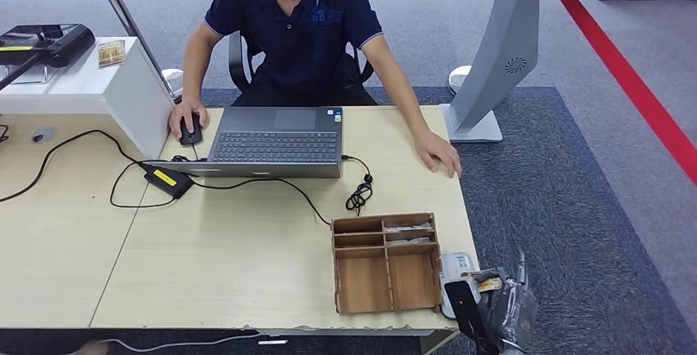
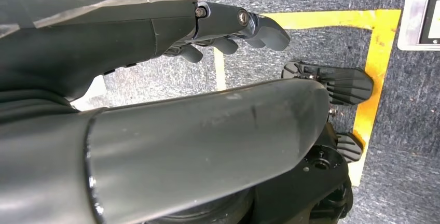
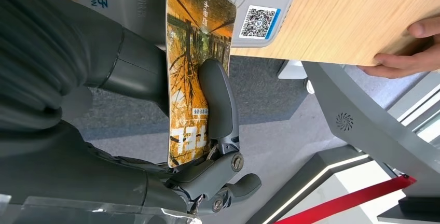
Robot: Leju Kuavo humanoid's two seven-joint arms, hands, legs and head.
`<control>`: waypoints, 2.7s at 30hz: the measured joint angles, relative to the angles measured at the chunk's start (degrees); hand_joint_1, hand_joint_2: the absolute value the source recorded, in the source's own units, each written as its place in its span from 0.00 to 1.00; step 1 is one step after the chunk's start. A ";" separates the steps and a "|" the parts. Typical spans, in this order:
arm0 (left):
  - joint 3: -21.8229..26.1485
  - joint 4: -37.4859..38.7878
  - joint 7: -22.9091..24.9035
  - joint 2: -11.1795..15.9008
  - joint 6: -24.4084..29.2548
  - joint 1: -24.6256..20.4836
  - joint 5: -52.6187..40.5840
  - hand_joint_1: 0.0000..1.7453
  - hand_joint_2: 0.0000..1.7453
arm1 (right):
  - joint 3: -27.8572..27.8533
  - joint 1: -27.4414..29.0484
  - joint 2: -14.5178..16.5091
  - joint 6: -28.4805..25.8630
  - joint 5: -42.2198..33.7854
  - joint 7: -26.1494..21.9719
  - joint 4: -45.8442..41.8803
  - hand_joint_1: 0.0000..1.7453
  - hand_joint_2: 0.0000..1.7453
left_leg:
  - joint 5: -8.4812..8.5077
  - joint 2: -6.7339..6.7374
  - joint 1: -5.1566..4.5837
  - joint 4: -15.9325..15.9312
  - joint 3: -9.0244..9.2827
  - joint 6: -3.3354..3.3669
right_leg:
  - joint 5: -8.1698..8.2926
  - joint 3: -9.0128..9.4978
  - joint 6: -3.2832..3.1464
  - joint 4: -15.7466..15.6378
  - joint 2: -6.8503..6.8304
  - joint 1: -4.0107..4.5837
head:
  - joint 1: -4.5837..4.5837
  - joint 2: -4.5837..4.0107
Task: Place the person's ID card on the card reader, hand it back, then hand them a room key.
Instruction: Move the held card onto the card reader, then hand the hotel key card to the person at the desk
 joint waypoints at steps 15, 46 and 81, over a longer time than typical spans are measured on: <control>0.00 0.00 0.00 0.03 -0.43 -0.01 -0.79 0.00 0.00 | 1.26 -0.55 3.56 0.00 -8.69 -8.29 -4.57 1.00 1.00 | 0.01 0.00 0.00 0.00 -0.01 0.00 | 0.00 0.01 0.00 0.06 0.00 0.00 | 0.00 0.00; -0.49 0.00 0.00 0.37 -1.64 -0.07 -3.33 0.00 0.00 | 19.91 -5.09 5.69 0.11 -17.64 -13.37 -14.80 1.00 1.00 | 0.04 -0.01 0.00 0.00 -0.01 -0.06 | 0.00 0.02 -0.01 0.11 0.00 0.00 | 0.02 0.00; -1.53 0.00 0.00 0.54 -2.27 -0.09 -3.38 0.00 0.00 | 25.65 -6.01 3.87 0.11 -16.79 -3.00 -17.88 0.00 1.00 | 0.05 -0.01 0.00 0.00 0.01 -0.07 | 0.02 0.00 -0.02 0.10 0.00 0.00 | 0.01 0.00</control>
